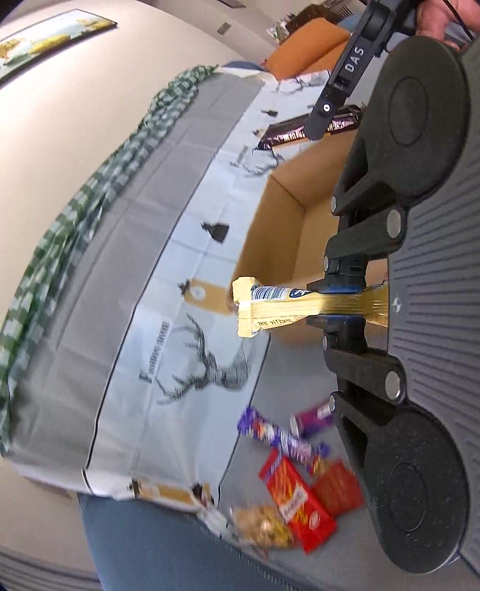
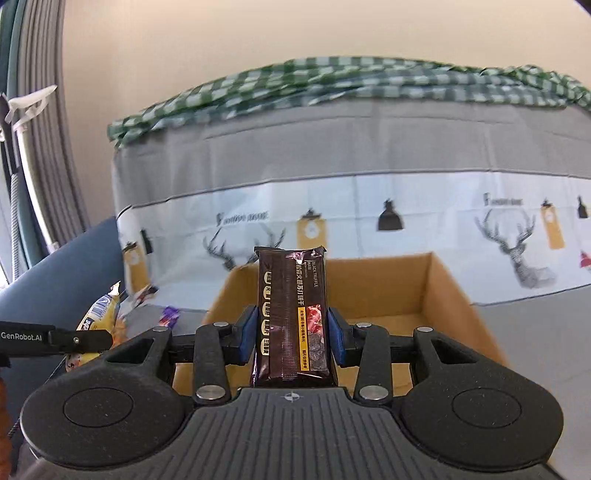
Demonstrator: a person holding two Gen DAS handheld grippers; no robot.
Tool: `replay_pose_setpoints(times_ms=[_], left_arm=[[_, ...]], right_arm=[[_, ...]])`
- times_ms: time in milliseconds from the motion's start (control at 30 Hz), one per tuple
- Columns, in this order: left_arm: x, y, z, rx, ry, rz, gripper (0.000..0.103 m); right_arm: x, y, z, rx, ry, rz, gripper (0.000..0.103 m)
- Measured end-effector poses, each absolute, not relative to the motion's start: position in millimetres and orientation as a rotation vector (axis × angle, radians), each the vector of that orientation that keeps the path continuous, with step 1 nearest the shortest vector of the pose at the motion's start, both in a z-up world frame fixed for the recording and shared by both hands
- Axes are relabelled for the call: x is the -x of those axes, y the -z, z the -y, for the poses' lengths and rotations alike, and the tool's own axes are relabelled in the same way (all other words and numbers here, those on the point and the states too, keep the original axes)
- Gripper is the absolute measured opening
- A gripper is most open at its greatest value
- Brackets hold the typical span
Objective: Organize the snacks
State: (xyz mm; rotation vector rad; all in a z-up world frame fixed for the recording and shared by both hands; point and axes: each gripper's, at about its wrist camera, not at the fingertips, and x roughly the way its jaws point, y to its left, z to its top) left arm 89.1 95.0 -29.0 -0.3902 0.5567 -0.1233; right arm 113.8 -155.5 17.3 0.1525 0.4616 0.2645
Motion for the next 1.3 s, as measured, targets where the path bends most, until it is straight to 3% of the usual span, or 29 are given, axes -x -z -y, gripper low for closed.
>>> replay_pose_setpoints(times_ms=[467, 1300], left_arm=[[-122.0, 37.7, -8.8, 0.356, 0.236, -0.552, 0.01], [-123.2, 39.5, 6.6, 0.344, 0.278, -0.548, 0.01]], right_arm=[[-122.2, -8.6, 199.5, -0.139, -0.171, -0.498, 0.041], [-126.1, -3.0, 207.0, -0.128, -0.151, -0.512, 0.041]])
